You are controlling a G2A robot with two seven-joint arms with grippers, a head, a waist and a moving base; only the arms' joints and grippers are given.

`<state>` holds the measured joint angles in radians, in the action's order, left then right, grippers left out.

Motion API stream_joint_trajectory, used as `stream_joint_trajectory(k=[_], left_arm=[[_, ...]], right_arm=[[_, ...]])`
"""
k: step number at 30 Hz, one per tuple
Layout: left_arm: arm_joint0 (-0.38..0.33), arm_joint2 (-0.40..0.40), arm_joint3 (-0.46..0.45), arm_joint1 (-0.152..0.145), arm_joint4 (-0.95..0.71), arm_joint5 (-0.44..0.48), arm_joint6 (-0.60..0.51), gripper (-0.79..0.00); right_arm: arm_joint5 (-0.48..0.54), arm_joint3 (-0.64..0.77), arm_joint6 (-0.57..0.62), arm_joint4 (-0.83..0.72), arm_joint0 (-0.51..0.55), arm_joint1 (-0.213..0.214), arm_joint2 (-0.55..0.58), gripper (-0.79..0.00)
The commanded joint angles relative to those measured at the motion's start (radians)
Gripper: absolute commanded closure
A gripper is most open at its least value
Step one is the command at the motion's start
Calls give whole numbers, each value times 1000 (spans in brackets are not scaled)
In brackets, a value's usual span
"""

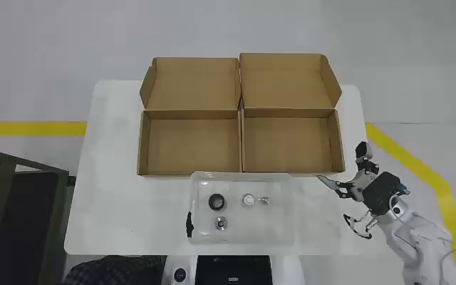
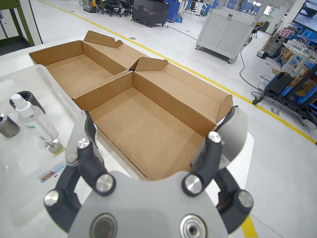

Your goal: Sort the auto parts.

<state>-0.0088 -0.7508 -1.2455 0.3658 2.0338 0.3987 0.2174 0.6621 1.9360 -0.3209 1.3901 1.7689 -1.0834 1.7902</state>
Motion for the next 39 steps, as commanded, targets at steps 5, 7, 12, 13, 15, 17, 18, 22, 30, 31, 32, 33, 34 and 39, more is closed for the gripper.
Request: stream_joint_trajectory(k=[5, 7, 12, 13, 15, 17, 18, 22, 30, 31, 32, 33, 34, 39], left_arm=[[0, 0, 0, 0, 0, 0, 0, -785], [0, 0, 0, 0, 0, 0, 0, -784], [0, 0, 0, 0, 0, 0, 0, -784], [0, 0, 0, 0, 0, 0, 0, -785], [0, 0, 0, 0, 0, 0, 0, -784], [0, 0, 0, 0, 0, 0, 0, -785], [0, 0, 0, 0, 0, 0, 0, -785], [0, 0, 0, 0, 0, 0, 0, -785], [0, 0, 0, 0, 0, 0, 0, -785], [0, 0, 0, 0, 0, 0, 0, -785], [0, 0, 0, 0, 0, 0, 0, -785], [0, 0, 0, 0, 0, 0, 0, -785], [0, 0, 0, 0, 0, 0, 0, -785], [0, 0, 0, 0, 0, 0, 0, -785]], right_arm=[[0, 0, 0, 0, 0, 0, 0, -785], [0, 0, 0, 0, 0, 0, 0, -785], [0, 0, 0, 0, 0, 0, 0, -785], [0, 0, 0, 0, 0, 0, 0, -784], [0, 0, 0, 0, 0, 0, 0, -785], [-1, 10, 14, 0, -5, 0, -9, -785], [3, 18, 25, 0, -11, 0, -17, -785], [54, 31, 81, -7, -41, 4, -47, -785], [194, 56, 228, -22, -120, 12, -137, -785], [207, 59, 250, -22, -130, 13, -149, -785], [220, 64, 274, -20, -138, 14, -163, -785], [234, 69, 292, -24, -147, 15, -177, -785], [246, 71, 309, -29, -154, 16, -193, -785], [293, 88, 398, -36, -192, 17, -276, -785]])
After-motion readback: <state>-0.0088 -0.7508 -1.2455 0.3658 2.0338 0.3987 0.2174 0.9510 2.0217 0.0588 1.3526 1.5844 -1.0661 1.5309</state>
